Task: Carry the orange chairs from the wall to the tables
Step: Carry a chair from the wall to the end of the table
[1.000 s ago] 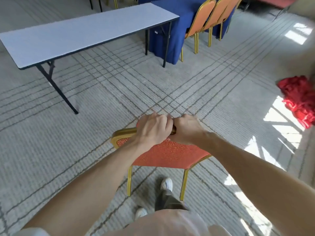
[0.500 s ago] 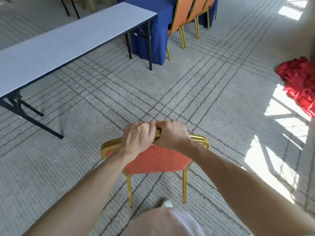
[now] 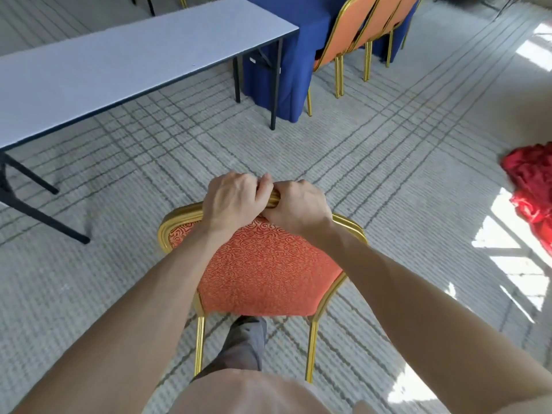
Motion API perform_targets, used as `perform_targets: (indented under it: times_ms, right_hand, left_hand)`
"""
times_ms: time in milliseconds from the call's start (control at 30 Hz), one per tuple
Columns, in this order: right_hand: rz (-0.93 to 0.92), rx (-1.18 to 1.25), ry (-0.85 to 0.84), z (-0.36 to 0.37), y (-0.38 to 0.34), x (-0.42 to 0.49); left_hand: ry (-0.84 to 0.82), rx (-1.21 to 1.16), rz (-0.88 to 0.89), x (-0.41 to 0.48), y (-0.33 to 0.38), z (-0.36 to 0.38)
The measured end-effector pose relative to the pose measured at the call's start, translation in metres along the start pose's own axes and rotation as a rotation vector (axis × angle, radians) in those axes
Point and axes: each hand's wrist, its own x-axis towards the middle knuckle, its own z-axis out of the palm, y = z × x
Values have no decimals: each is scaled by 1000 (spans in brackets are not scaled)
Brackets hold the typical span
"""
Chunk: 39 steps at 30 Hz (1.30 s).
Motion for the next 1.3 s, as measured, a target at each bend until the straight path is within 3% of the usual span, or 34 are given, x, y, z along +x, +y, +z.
perform_targets:
  times_ms: [200, 433, 633, 900, 1067, 1300]
  right_hand:
    - [53, -8, -3, -4, 39, 102]
    - [85, -72, -198, -10, 80, 216]
    - [52, -163, -230, -29, 96, 267]
    - [-159, -257, -39, -72, 120, 335]
    - [-310, -324, 72, -55, 164, 353]
    - [-373, -358, -57, -27, 257, 394]
  left_hand:
    - [-70, -46, -39, 102, -20, 37]
    - [-161, -49, -42, 205, -40, 82]
    - [-193, -73, 31, 263, -45, 98]
    - [24, -29, 61, 340, -44, 97]
    - [-42, -48, 0, 351, -29, 124]
    - [-247, -24, -123, 385, 1, 192]
